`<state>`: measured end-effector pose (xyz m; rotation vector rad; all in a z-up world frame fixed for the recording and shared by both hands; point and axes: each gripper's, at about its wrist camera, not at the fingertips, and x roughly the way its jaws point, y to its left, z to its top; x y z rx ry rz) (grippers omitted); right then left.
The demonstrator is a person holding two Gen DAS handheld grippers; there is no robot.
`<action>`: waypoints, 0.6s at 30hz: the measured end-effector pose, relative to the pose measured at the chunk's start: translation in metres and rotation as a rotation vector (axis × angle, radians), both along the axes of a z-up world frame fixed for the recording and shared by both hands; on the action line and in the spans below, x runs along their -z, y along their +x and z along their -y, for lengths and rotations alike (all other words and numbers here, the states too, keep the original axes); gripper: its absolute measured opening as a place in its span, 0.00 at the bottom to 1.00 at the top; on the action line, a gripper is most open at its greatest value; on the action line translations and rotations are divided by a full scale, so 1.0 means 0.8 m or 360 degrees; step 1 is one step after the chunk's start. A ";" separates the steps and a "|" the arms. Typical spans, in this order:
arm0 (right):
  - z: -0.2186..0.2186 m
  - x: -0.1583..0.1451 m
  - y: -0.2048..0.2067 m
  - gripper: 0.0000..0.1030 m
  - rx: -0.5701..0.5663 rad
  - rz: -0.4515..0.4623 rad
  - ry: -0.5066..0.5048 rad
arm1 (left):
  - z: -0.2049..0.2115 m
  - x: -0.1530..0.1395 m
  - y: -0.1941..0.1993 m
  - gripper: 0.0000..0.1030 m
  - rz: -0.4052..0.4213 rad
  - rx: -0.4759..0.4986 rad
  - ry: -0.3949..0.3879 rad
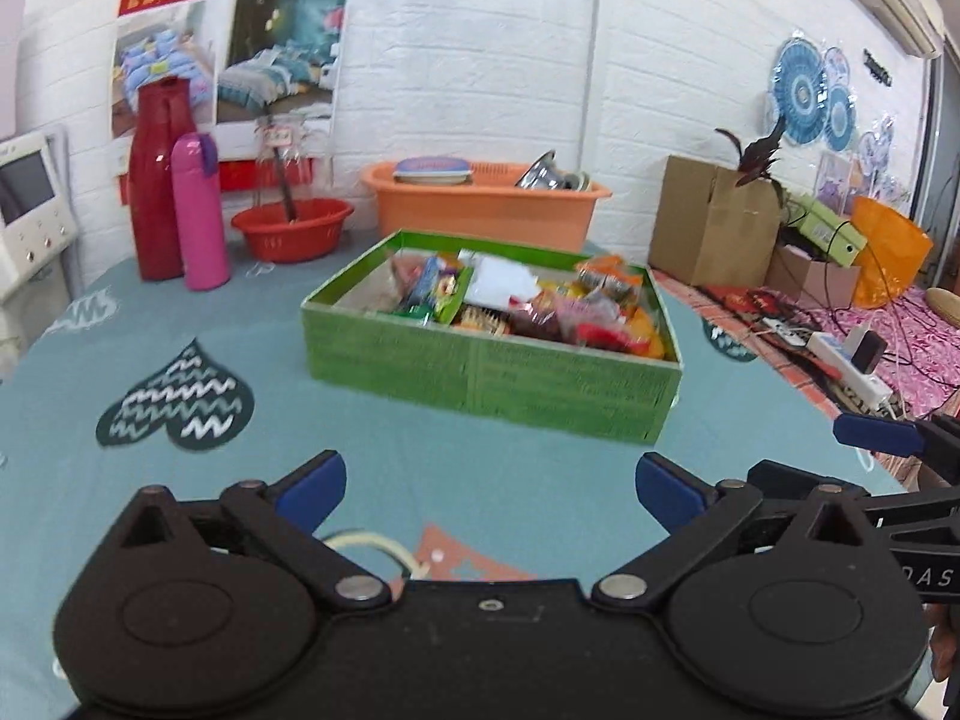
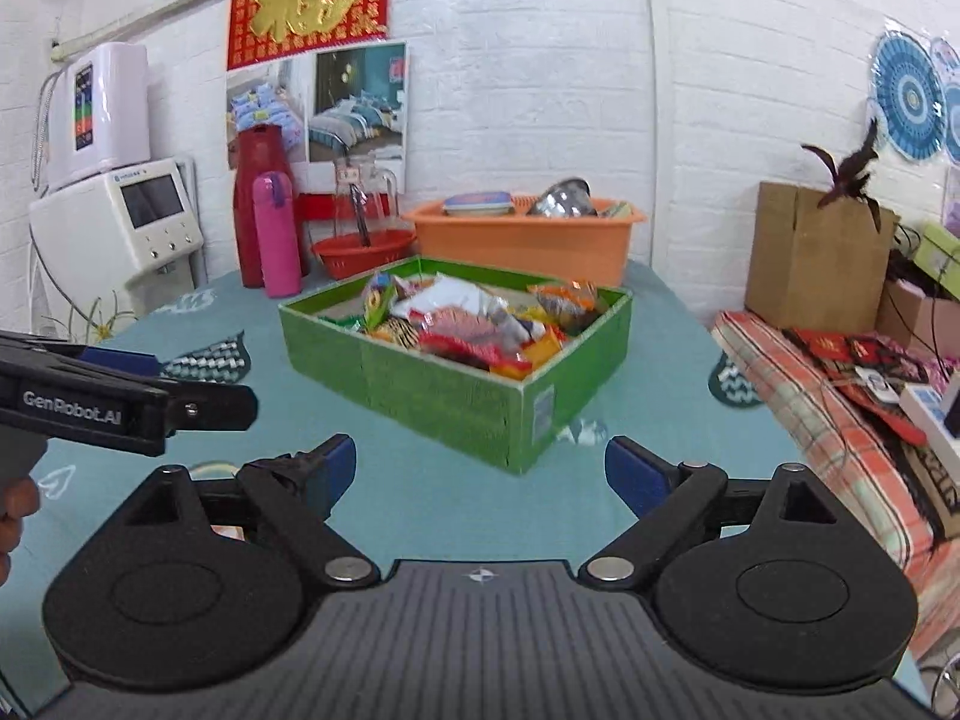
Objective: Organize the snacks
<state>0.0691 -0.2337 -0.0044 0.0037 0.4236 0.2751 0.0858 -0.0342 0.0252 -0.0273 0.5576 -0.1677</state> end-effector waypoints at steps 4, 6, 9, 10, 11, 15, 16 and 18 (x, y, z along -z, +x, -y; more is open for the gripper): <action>0.000 0.016 -0.001 1.00 0.0045 -0.0054 0.0009 | -0.004 0.012 -0.006 1.00 -0.0013 -0.0080 0.0043; -0.001 0.018 -0.002 1.00 0.0067 -0.0051 -0.0011 | -0.006 0.017 -0.007 1.00 -0.0011 -0.0116 0.0066; -0.002 0.017 -0.002 1.00 0.0082 -0.0037 -0.0025 | -0.009 0.022 -0.009 1.00 -0.0015 -0.0148 0.0079; -0.003 0.016 -0.002 1.00 0.0081 -0.0029 -0.0025 | -0.010 0.023 -0.009 1.00 -0.0017 -0.0155 0.0086; -0.003 0.016 -0.003 1.00 0.0079 -0.0022 -0.0027 | -0.011 0.025 -0.009 1.00 -0.0018 -0.0162 0.0091; -0.006 0.016 -0.003 1.00 0.0078 -0.0015 -0.0035 | -0.015 0.028 -0.012 1.00 -0.0004 -0.0169 0.0081; -0.007 0.016 -0.004 1.00 0.0077 -0.0018 -0.0034 | -0.016 0.028 -0.013 1.00 -0.0001 -0.0169 0.0079; -0.008 0.018 -0.003 1.00 0.0070 -0.0022 -0.0031 | -0.016 0.029 -0.015 1.00 0.0000 -0.0167 0.0079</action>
